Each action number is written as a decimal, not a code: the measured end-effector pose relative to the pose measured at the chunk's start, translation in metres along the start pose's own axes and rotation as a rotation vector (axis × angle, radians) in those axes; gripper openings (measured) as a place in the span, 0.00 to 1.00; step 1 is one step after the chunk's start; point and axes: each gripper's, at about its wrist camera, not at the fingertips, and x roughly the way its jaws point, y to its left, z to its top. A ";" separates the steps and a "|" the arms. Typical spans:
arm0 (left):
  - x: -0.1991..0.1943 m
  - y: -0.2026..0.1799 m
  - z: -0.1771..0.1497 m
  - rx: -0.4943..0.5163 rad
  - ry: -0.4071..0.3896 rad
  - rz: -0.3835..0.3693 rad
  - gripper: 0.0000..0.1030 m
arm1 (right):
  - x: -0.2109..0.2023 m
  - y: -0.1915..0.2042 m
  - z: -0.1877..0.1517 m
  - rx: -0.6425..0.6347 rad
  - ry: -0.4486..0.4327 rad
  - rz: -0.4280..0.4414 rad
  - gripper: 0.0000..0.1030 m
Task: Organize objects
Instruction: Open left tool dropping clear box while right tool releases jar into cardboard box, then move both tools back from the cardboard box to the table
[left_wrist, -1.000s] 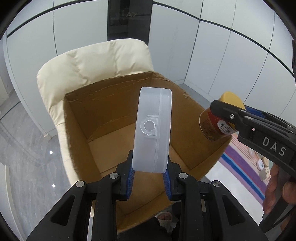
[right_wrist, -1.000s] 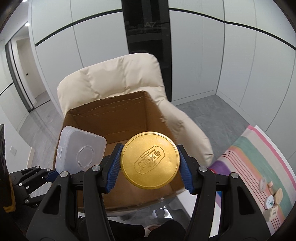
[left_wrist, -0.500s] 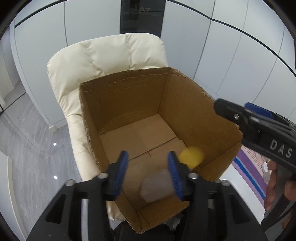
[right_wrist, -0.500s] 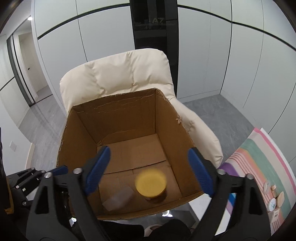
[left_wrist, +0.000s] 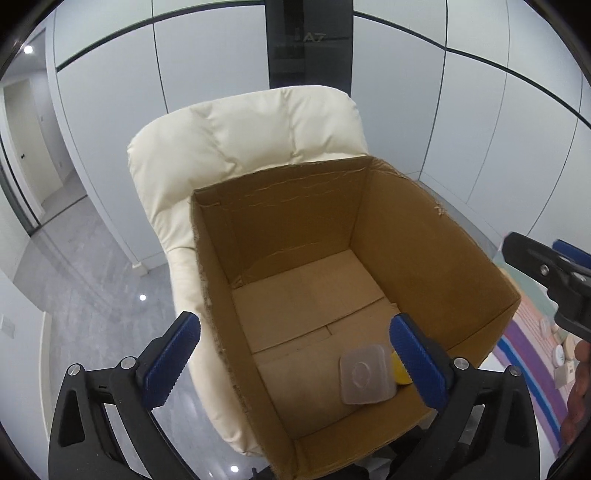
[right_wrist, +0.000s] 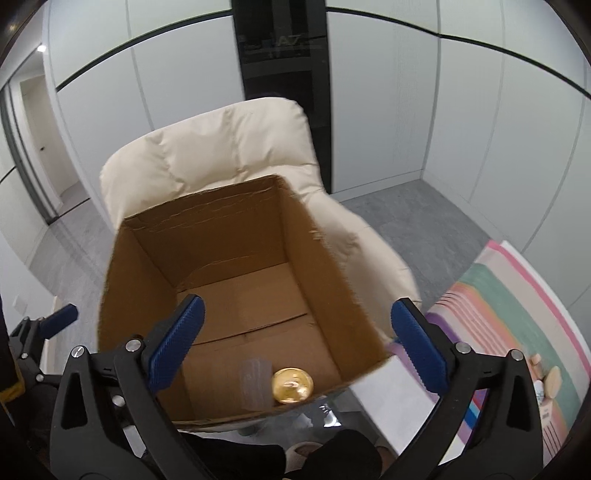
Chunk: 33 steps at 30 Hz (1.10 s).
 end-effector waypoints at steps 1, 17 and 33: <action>0.001 -0.002 0.001 -0.004 0.004 -0.002 1.00 | -0.002 -0.003 -0.001 0.004 -0.001 -0.007 1.00; 0.002 -0.060 0.007 0.060 -0.016 -0.077 1.00 | -0.020 -0.062 -0.020 0.061 0.015 -0.092 1.00; -0.001 -0.136 0.006 0.140 -0.015 -0.192 1.00 | -0.050 -0.129 -0.045 0.150 0.022 -0.178 1.00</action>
